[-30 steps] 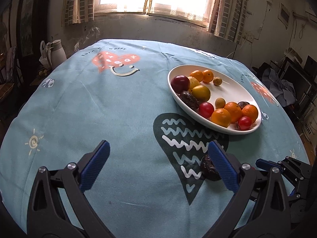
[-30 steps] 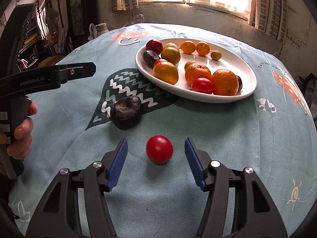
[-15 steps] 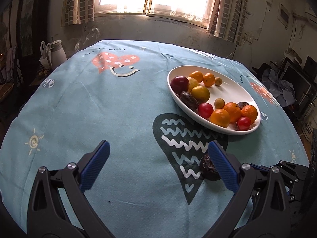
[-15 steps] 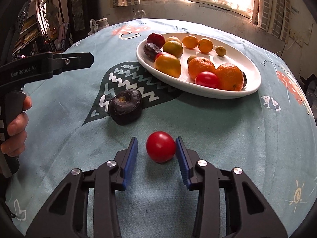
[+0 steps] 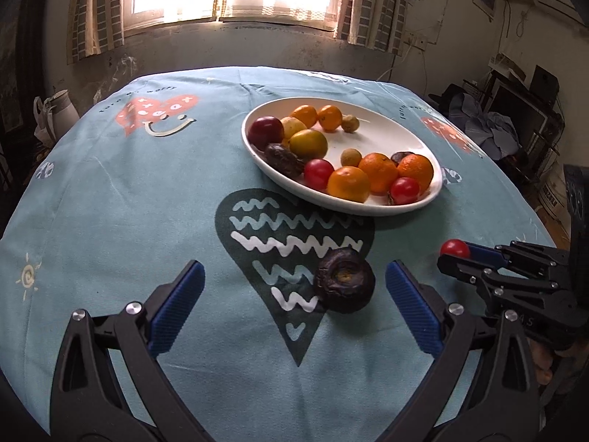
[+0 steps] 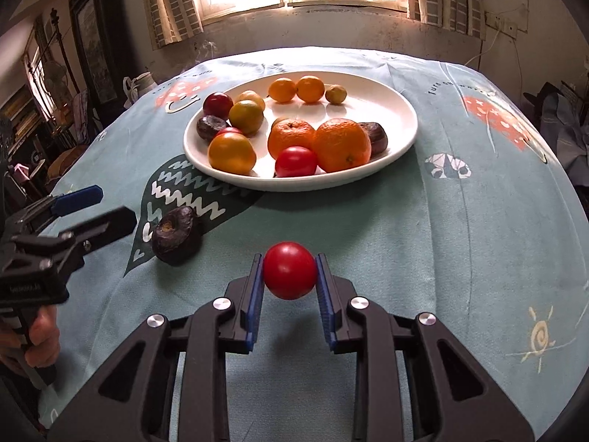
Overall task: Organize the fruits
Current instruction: 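Grasp the last red tomato with the right tool while the left tool grasps a dark passion fruit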
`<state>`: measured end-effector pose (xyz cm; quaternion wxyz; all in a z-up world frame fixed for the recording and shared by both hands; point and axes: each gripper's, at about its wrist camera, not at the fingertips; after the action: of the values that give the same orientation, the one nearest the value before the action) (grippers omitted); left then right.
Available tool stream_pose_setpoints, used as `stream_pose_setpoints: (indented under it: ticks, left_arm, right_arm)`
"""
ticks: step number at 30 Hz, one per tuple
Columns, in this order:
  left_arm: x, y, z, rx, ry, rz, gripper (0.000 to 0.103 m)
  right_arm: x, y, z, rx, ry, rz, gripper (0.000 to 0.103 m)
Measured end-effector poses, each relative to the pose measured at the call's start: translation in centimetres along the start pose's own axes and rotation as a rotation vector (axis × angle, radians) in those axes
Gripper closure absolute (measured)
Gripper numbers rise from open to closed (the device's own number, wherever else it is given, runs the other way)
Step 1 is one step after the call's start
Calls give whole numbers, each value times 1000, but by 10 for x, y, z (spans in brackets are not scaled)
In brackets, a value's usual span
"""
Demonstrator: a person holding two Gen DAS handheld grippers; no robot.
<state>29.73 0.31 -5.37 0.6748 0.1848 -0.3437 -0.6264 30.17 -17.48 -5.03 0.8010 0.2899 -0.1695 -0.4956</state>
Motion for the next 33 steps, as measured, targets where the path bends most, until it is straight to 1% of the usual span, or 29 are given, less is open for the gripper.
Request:
stream_pose_setpoints:
  ticks: [2,5,7,8,9,10,15,17,19,23,26,28,33]
  left_arm:
    - [14,-6,-4,-6,-4,-66,3]
    - [28,-10,-13,-28,-17,-111,7]
    - [33,-12,-22,-50,-5,-128,16]
    - [35,-12,-27,-63,2,-136,18]
    - [37,-12,-31,-76,7,-139,22]
    - [37,-12,-35,-83,13,-139,23]
    - [34,-11,-43,-96,25,-126,28]
    - [34,-11,-45,-104,27,-126,33]
    - [34,-11,-49,-118,28,-129,41]
    - [34,-11,-52,-121,46,-126,46]
    - [38,-12,-52,-114,55,-134,56]
    - [42,-14,-52,-107,73,-148,57]
    - [45,-16,-46,-102,95,-135,58]
  right_arm:
    - [3,0,1,2,6,-18,76]
    - [4,-1,4,10,7,-21,75]
    - [4,-1,4,12,10,-24,75]
    - [5,-1,5,11,10,-27,75]
    - [6,-1,5,7,11,-32,75]
    - [7,-1,4,2,14,-38,75]
    - [8,-2,1,-9,13,-46,76]
    - [8,-2,1,-9,13,-46,76]
    - [8,-1,2,-9,14,-49,76]
    - [8,-1,2,-8,15,-48,76]
    - [8,-1,2,-5,16,-46,76]
    - [8,-1,2,-6,15,-46,76]
    - [7,-2,4,1,18,-39,76]
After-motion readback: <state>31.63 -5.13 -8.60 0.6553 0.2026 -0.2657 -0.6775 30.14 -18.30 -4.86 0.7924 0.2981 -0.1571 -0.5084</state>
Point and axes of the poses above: each gripper's, at about its wrist camera, not at the fingertips, and z roughly against the way its jaws point, x to its right, y to its top, and after that the axes turned 10 degrees about z, right-handed
